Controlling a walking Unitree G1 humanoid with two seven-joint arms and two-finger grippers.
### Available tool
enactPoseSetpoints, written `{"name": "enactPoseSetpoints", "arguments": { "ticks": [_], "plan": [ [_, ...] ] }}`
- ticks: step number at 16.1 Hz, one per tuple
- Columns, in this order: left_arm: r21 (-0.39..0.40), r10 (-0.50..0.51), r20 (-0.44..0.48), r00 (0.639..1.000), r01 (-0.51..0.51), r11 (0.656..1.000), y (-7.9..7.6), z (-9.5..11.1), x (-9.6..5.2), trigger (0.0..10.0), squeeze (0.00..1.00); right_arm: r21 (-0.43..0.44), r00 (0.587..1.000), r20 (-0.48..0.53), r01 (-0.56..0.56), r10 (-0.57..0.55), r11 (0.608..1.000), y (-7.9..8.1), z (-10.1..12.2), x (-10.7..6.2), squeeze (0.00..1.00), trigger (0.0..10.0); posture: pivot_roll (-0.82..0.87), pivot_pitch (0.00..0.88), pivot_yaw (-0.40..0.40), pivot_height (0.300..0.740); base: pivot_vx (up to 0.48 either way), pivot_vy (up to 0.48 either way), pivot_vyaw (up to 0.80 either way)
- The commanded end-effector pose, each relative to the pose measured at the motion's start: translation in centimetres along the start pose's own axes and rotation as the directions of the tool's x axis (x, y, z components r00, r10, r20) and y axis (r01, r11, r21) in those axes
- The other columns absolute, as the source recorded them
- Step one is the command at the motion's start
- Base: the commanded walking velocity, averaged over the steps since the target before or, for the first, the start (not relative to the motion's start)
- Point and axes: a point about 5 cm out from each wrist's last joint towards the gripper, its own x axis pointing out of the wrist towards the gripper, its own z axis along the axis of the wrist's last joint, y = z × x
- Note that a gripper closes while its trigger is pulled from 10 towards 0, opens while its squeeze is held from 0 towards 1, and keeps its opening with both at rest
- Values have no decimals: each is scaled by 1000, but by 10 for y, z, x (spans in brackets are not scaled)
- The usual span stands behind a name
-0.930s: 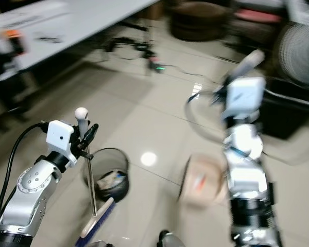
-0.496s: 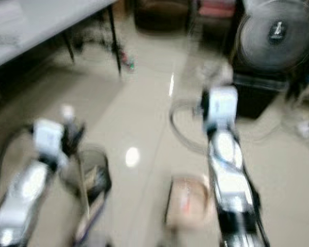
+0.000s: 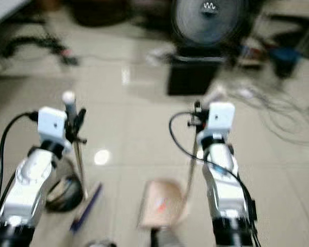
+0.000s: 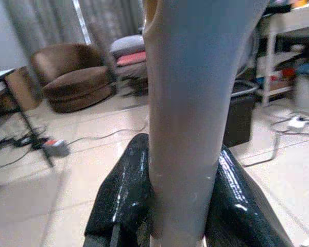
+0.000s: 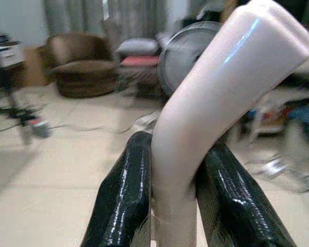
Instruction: Sweep floor
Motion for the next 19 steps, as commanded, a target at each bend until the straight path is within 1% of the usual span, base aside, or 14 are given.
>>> {"name": "enactPoseSetpoints", "arguments": {
  "ticks": [1, 5, 11, 12, 13, 14, 15, 17, 18, 19],
  "plan": [
    [17, 9, 17, 1000, -9, 1000, 0, 3, 2, 10000, 0, -20, 1000, 28, -9, 9, 1000, 1, 6, 1, 0, 10000, -2, 105, 17, 740, 0, -424, 0],
    [31, 4, 21, 1000, -5, 1000, -2, 4, 3, 10000, 0, 19, 999, 40, -13, 12, 1000, -1, 7, 0, 0, 10000, 1, 107, 15, 740, 0, -447, 0],
    [32, -11, 9, 1000, 10, 999, -3, 2, 4, 10000, 0, 32, 998, 52, -24, 22, 999, -3, 8, -2, 0, 10000, -1, 107, 21, 740, 0, -426, 0],
    [-1, -11, -11, 1000, 11, 1000, -3, 0, 5, 10000, 0, 32, 998, 51, -24, 22, 999, -3, 8, -2, 0, 10000, -1, 107, 21, 740, 0, 0, 0],
    [-38, -14, -37, 999, 13, 999, -4, -4, 5, 10000, 0, 34, 999, 49, -23, 21, 999, -3, 7, -3, 0, 10000, 0, 109, 22, 740, 0, 480, 0],
    [-20, -23, -38, 999, 23, 1000, -4, -3, 6, 10000, 0, 37, 999, 48, -23, 21, 999, -3, 7, -3, 0, 10000, 0, 109, 22, 740, 0, 480, 0],
    [15, -16, -14, 1000, 16, 1000, -3, 0, 5, 10000, 0, 41, 999, 46, -19, 18, 999, -3, 7, -3, 0, 10000, 0, 110, 24, 740, 0, 0, 0],
    [-9, -25, -14, 1000, 25, 1000, -4, 0, 5, 10000, 0, 51, 999, 38, -8, 6, 999, -4, 6, -3, 0, 10000, 0, 112, 25, 740, 0, 0, 0],
    [-6, -32, -21, 999, 32, 999, -4, 0, 6, 10000, 0, 57, 999, 32, 0, -2, 998, -6, 5, -4, 0, 10000, 0, 112, 25, 740, 0, 0, -563],
    [-8, -38, -6, 999, 38, 999, -5, 1, 6, 10000, 0, 63, 1000, 17, 14, -15, 998, -7, 3, -4, 0, 10000, 0, 112, 25, 740, 0, 0, -800]
  ]
}}
